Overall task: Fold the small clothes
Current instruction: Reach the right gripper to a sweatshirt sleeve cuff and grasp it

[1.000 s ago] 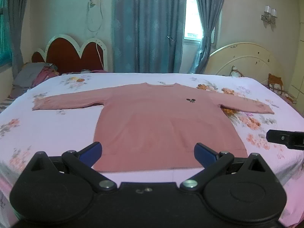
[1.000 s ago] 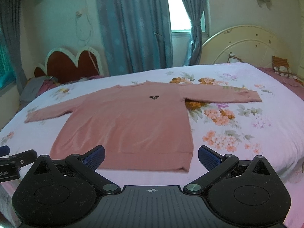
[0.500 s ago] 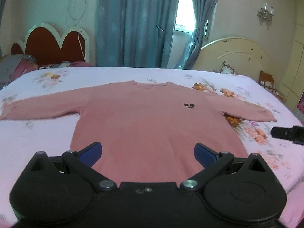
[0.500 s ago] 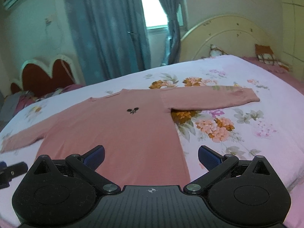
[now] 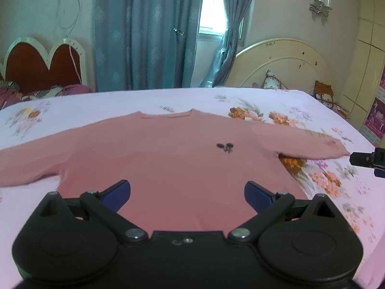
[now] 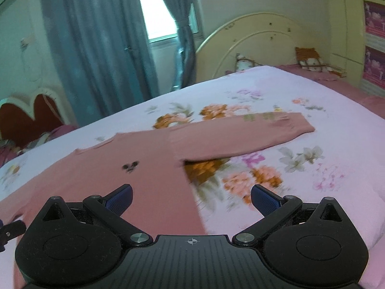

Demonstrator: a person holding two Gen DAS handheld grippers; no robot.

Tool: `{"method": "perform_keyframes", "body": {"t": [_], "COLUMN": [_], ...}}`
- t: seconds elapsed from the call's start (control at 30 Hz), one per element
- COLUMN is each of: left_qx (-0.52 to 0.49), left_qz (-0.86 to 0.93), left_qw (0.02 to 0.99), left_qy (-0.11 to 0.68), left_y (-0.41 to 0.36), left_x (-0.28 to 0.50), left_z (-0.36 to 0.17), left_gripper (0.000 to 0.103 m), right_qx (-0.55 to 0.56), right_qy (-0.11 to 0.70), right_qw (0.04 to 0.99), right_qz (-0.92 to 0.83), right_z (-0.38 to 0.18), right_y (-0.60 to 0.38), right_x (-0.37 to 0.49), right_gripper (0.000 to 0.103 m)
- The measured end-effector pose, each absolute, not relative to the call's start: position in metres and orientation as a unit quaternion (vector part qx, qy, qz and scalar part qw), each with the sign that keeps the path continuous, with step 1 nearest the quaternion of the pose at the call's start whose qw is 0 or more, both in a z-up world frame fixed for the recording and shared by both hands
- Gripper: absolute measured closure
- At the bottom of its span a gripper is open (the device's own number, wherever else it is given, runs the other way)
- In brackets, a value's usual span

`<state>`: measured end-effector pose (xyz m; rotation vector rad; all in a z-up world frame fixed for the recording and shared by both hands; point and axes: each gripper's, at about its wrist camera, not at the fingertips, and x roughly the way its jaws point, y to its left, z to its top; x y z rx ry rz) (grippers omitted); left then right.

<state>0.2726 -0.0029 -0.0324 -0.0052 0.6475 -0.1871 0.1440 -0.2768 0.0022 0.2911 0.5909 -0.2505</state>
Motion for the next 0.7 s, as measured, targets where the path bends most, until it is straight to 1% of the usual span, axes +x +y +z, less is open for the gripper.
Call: {"method": "perform_keyframes", "body": {"t": [0.17,0.27,0.3,0.37,0.47,0.53,0.57,0.7], "left_qx": [0.023,0.007,-0.004,-0.019,-0.022,-0.016,-0.013,-0.010], "left_qz": [-0.050,-0.046,-0.046,-0.044,-0.038,-0.038,-0.037,-0.036], "left_qw": [0.945,0.940,0.938,0.935,0.933,0.931,0.929,0.925], "left_qy": [0.322,0.339,0.344,0.351,0.356,0.362,0.367,0.379], "left_y": [-0.031,-0.040,-0.044,-0.053,-0.075,-0.088,-0.095,-0.113], "left_x": [0.312,0.339,0.348,0.364,0.383,0.392,0.397,0.412], "left_z": [-0.043,-0.050,-0.053,-0.056,-0.060,-0.064,-0.066,-0.073], "left_gripper": [0.002,0.002,0.002,0.002,0.002,0.002,0.002,0.002], "right_qx": [0.155,0.190,0.197,0.212,0.254,0.268,0.274,0.312], "right_qy": [0.266,0.245,0.241,0.245,0.256,0.259,0.264,0.282], "right_qw": [0.940,0.935,0.933,0.925,0.906,0.899,0.895,0.874], "right_qz": [-0.144,-0.172,-0.182,-0.197,-0.221,-0.231,-0.233,-0.242], "right_z": [-0.011,-0.017,-0.019,-0.025,-0.043,-0.056,-0.061,-0.089], "right_y": [-0.327,-0.378,-0.396,-0.433,-0.490,-0.521,-0.532,-0.573], "right_x": [0.172,0.190,0.197,0.213,0.236,0.248,0.251,0.266], "right_gripper": [0.000,0.001,0.020,0.052,0.052,0.066,0.076,0.076]}}
